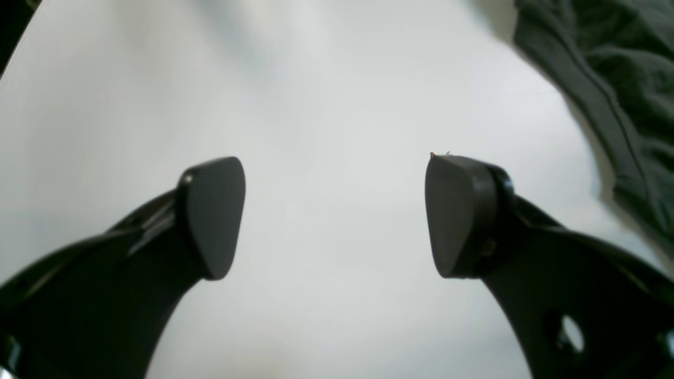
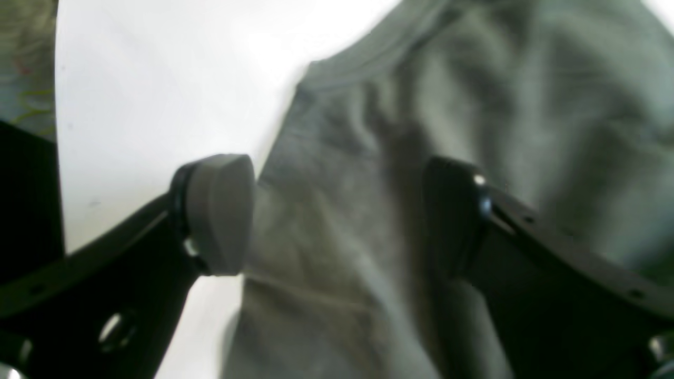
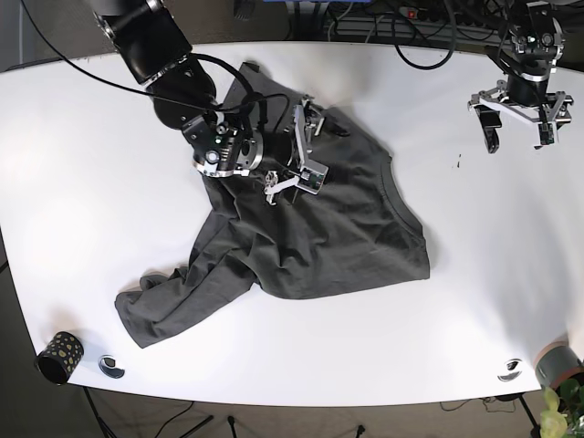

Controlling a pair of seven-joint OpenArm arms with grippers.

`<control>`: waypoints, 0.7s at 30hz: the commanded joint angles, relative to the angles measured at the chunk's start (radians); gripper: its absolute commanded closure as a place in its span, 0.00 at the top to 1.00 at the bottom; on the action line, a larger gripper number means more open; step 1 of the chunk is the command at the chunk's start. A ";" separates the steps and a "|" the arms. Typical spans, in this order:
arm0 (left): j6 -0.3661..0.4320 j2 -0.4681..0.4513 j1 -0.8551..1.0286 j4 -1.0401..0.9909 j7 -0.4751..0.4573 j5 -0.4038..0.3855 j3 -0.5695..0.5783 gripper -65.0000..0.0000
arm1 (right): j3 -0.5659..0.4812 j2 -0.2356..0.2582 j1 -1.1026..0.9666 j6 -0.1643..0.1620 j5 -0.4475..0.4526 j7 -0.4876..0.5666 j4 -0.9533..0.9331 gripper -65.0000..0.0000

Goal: Fold the T-shirt properly
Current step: 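Drag the grasped shirt fabric with the right gripper to spread it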

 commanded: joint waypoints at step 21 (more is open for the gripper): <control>0.001 -0.004 0.006 0.017 -0.026 -0.006 -0.064 0.77 | -0.174 -0.116 0.093 0.003 -0.284 0.221 -0.225 0.74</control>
